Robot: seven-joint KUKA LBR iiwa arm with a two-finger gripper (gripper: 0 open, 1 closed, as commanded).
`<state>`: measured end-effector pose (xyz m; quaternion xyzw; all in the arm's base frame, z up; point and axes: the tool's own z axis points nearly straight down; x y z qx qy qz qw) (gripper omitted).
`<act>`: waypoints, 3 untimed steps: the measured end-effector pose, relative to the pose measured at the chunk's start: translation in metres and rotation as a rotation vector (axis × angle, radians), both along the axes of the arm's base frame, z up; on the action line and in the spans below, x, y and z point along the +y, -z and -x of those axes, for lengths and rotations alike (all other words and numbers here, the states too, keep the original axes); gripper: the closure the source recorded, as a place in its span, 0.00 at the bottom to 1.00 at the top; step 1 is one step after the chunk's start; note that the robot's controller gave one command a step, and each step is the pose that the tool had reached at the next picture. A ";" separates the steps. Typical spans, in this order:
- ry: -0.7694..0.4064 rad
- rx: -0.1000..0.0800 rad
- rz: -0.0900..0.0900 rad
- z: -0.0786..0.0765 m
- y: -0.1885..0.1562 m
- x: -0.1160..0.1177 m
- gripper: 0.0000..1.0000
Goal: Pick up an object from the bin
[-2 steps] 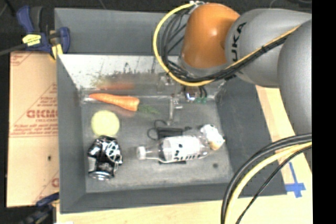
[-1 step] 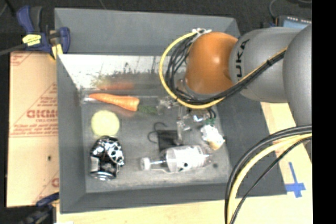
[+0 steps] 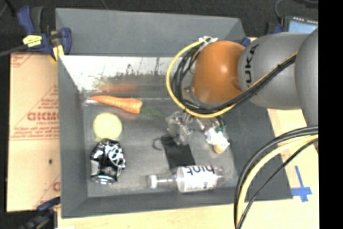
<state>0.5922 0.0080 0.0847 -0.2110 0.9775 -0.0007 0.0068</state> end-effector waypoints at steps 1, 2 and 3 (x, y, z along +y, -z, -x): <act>0.002 0.000 -0.001 0.000 0.000 0.000 0.00; 0.003 0.001 -0.001 0.000 0.000 0.000 1.00; 0.004 0.001 -0.001 0.000 0.000 0.000 1.00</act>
Offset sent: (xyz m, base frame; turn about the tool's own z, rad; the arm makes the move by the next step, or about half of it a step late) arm 0.0000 0.0000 0.0000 0.0000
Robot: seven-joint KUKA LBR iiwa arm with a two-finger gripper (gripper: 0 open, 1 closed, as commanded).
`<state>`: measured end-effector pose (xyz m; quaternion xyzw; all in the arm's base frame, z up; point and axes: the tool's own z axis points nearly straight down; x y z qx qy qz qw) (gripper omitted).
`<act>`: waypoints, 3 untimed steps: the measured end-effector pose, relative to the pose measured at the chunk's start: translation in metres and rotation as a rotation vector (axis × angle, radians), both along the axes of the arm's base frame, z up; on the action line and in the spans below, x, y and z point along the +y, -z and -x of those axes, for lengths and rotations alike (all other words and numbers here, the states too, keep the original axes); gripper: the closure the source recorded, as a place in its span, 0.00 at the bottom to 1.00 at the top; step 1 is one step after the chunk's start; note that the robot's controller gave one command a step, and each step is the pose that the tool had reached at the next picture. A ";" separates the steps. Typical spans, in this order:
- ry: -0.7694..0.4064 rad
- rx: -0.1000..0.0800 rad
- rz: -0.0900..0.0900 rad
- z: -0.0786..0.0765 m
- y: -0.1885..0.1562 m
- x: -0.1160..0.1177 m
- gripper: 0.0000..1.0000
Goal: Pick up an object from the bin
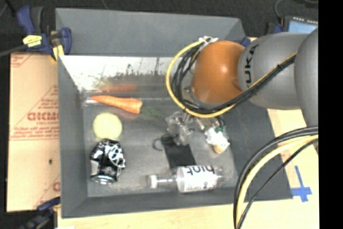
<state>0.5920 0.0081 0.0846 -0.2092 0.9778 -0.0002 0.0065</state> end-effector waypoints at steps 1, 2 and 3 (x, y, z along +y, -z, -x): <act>-0.011 0.003 0.000 0.008 -0.014 -0.009 1.00; -0.012 0.001 0.001 0.009 -0.020 -0.012 1.00; -0.033 0.005 0.002 0.013 -0.060 -0.009 1.00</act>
Offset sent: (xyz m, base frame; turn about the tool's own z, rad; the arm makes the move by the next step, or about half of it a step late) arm -0.0110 -0.0142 0.0568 -0.0332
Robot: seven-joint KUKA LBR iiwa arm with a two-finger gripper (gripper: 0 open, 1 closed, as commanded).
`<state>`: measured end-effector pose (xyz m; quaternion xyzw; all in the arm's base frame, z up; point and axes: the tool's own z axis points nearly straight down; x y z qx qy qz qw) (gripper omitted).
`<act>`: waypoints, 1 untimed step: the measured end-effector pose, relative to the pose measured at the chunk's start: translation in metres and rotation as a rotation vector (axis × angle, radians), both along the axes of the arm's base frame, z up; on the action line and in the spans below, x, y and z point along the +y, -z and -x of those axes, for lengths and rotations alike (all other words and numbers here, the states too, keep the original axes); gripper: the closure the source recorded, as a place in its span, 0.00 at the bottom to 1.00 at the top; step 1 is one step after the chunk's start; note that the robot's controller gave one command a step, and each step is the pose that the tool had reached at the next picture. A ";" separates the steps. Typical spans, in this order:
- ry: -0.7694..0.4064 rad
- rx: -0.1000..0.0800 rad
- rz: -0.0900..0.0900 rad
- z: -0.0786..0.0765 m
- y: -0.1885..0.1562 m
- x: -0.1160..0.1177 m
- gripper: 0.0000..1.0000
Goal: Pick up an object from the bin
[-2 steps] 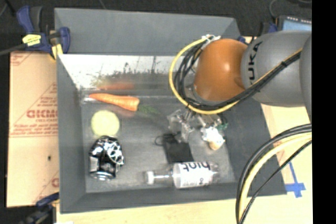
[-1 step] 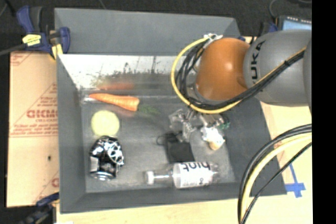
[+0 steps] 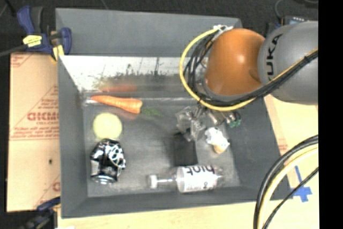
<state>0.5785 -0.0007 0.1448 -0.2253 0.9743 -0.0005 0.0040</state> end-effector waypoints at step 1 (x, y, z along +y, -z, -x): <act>-0.026 -0.013 -0.002 -0.007 -0.038 0.010 1.00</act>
Offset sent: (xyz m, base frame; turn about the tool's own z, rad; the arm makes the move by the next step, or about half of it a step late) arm -0.0131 -0.0004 0.1074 -0.0157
